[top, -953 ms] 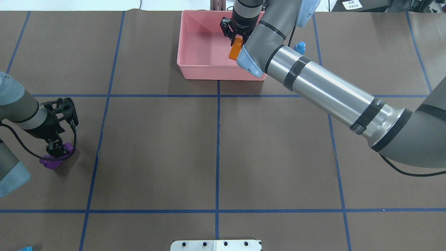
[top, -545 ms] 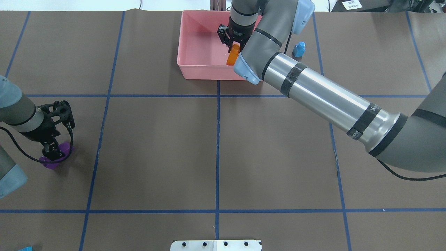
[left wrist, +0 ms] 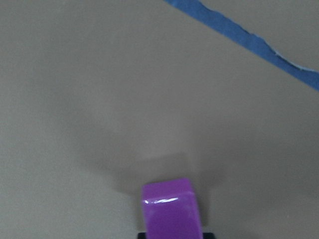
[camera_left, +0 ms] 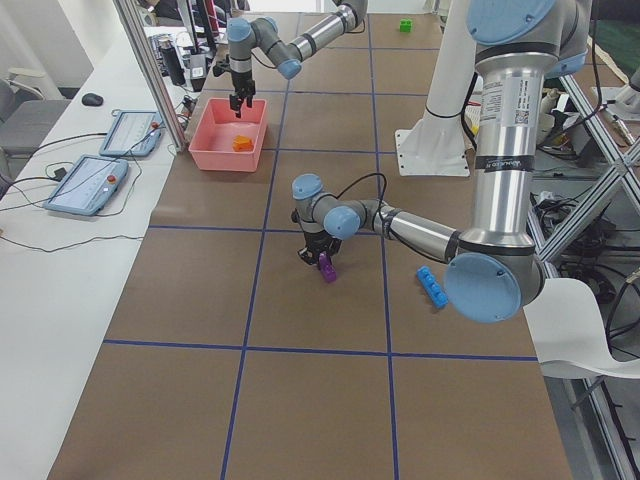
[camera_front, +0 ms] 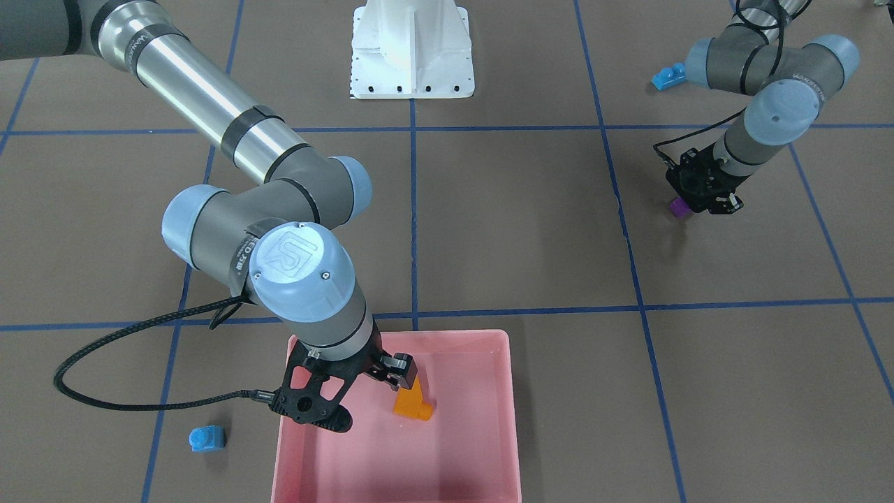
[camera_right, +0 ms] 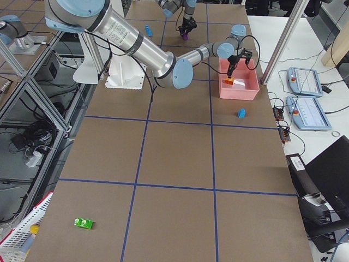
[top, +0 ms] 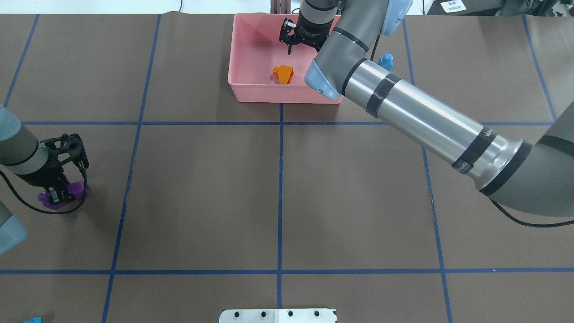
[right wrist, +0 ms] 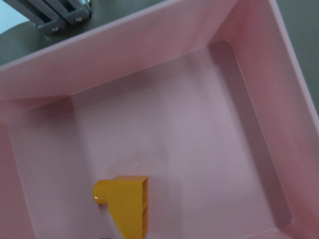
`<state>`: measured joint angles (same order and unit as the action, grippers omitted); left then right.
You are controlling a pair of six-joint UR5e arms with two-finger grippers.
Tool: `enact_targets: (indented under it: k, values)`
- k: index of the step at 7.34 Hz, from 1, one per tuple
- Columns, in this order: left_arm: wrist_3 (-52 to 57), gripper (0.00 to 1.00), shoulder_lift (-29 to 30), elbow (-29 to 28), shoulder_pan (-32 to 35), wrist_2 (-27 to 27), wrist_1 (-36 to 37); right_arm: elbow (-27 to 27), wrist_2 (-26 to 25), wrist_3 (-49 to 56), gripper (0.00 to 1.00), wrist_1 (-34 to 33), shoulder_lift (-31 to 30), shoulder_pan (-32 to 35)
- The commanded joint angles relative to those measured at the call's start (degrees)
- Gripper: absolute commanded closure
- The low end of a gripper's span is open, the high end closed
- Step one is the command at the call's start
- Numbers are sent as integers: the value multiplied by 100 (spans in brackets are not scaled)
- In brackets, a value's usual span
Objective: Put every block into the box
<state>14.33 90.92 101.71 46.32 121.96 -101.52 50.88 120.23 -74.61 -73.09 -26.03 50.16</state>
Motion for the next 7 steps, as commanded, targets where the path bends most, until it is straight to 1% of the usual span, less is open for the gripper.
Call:
enact_targets:
  k: [1, 2, 3, 4, 5, 6, 7]
  values:
    - [-967, 100, 353, 383, 270, 4, 10, 393, 324, 506, 0, -3, -539, 483]
    - [-1724, 100, 1165, 80, 315, -5, 123, 606, 239, 788, 0, 32, -1057, 573]
    - [-2141, 100, 2096, -271, 464, -14, 472, 582, -154, 1217, 0, 23, -1236, 626]
    - [-2998, 100, 3140, -848, 526, -23, 597, 486, -506, 1256, 0, 23, -1307, 644]
    - [-3624, 100, 4082, -1672, 649, -32, 564, 241, -770, 1265, 0, 84, -1308, 635]
    - [-4022, 100, 4779, -2394, 833, -23, 520, -49, -903, 1265, 0, 485, -1326, 644]
    - [-4496, 100, 5369, -3115, 904, -32, 258, -400, -1087, 1256, 0, 881, -1326, 626]
